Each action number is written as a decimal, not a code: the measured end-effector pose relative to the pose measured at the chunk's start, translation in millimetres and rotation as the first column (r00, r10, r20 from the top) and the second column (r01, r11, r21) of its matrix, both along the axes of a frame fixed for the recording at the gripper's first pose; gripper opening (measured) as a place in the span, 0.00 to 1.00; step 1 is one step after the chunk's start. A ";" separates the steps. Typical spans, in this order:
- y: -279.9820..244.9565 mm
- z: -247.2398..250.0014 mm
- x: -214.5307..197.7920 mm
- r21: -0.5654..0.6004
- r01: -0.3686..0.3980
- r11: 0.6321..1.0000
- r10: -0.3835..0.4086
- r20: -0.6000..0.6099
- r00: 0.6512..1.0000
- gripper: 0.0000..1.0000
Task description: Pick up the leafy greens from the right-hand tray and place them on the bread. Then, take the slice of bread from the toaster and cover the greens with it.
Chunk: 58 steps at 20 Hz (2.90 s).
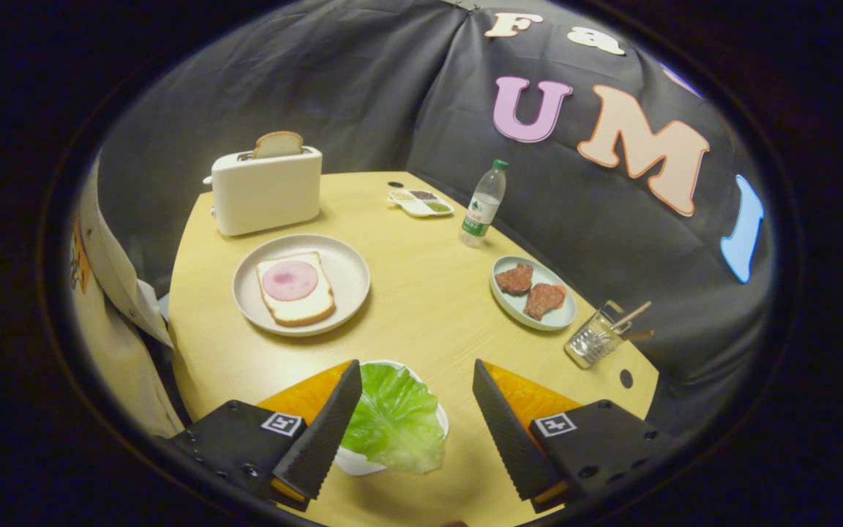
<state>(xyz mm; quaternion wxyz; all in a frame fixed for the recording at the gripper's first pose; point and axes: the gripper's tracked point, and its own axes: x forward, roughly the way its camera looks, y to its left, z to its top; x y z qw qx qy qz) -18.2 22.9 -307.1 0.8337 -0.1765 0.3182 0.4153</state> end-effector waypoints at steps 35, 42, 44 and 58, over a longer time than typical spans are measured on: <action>10.9 -102.2 -58.2 -0.107 -0.103 0.989 0.060 -0.343 0.937 0.25; 11.4 -93.8 -66.3 -0.155 -0.128 0.980 0.074 -0.317 0.946 0.06; 11.8 -84.7 -67.4 -0.155 -0.110 0.982 0.057 -0.312 0.949 0.04; 48.3 -16.0 -61.6 -0.139 -0.023 0.990 -0.010 -0.233 0.972 0.04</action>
